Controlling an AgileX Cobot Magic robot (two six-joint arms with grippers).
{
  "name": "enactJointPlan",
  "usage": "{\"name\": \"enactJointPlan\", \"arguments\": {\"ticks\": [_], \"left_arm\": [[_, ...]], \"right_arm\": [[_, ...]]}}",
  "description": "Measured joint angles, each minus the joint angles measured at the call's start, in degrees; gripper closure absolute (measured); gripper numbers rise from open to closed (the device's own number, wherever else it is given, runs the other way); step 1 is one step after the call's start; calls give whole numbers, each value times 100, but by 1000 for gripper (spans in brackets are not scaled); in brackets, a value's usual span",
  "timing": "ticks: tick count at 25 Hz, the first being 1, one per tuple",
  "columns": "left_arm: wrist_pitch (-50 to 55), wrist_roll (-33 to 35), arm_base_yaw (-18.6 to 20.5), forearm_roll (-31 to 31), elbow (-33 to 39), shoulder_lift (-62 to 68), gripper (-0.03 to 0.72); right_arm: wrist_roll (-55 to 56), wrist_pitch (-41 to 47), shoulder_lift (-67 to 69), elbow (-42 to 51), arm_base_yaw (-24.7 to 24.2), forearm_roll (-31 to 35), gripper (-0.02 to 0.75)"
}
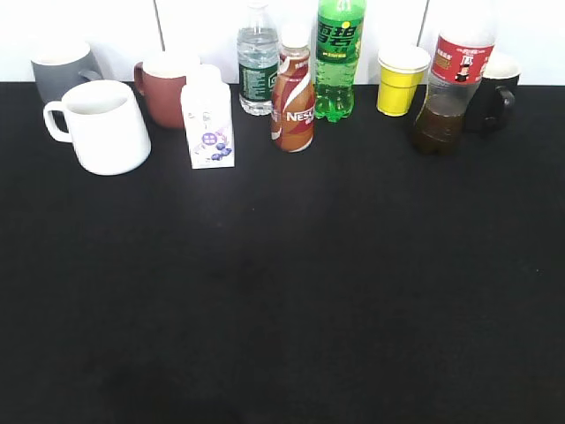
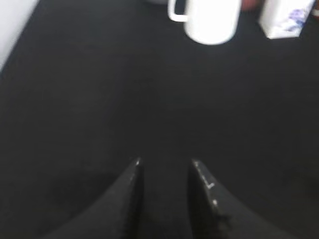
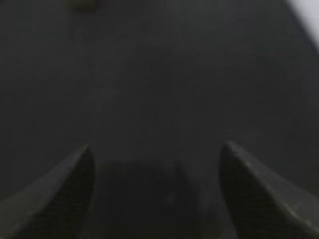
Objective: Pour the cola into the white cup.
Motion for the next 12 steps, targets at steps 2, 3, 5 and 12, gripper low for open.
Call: {"name": "enactJointPlan", "arguments": {"ticks": [2,3,5,12], "left_arm": [[-6,0,39,0,7,-375,459],[-6,0,39,0,12,-409,459],[-6,0,39,0,13,-409,459],[-6,0,39,0,18,-409,459]], "right_arm": [[0,0,-255,2,-280,0,146],[0,0,-267,2,-292,0,146],[-5,0,-277,7,-298,5,146],[1,0,-277,7,-298,5,146]]}}
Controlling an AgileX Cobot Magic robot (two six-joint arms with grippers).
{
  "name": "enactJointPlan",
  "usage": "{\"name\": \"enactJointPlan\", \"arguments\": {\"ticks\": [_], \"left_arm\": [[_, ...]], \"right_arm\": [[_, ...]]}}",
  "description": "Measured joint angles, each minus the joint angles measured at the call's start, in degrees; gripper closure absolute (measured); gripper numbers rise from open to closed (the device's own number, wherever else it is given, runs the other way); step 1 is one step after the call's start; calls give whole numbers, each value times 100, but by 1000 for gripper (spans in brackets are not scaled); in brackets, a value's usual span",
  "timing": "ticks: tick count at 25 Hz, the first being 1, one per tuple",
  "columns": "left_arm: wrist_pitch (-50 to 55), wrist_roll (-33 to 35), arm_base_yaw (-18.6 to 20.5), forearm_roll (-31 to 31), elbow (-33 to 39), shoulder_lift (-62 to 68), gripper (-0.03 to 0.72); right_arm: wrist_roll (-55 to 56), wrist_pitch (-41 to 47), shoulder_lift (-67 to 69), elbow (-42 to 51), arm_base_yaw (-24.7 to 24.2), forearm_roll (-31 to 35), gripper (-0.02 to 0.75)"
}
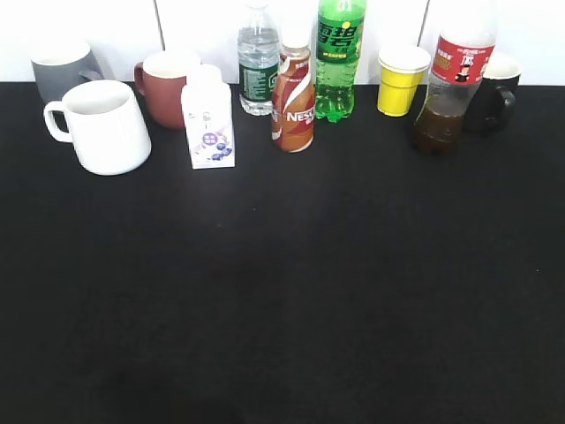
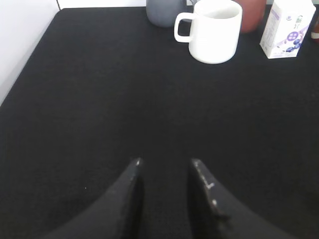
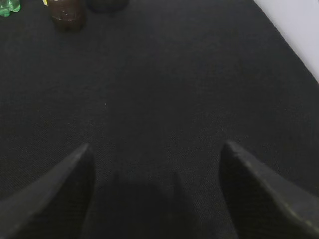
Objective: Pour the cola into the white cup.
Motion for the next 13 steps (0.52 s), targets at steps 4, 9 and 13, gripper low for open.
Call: {"name": "enactJointPlan", "arguments": {"ticks": [4,9,13], "left_arm": [[0,0,0,0,0,0,459],[0,0,0,0,0,0,459],[0,0,0,0,0,0,459]], "right_arm": [[0,0,0,0,0,0,146],[0,0,0,0,0,0,146],[0,0,0,0,0,0,146]]}}
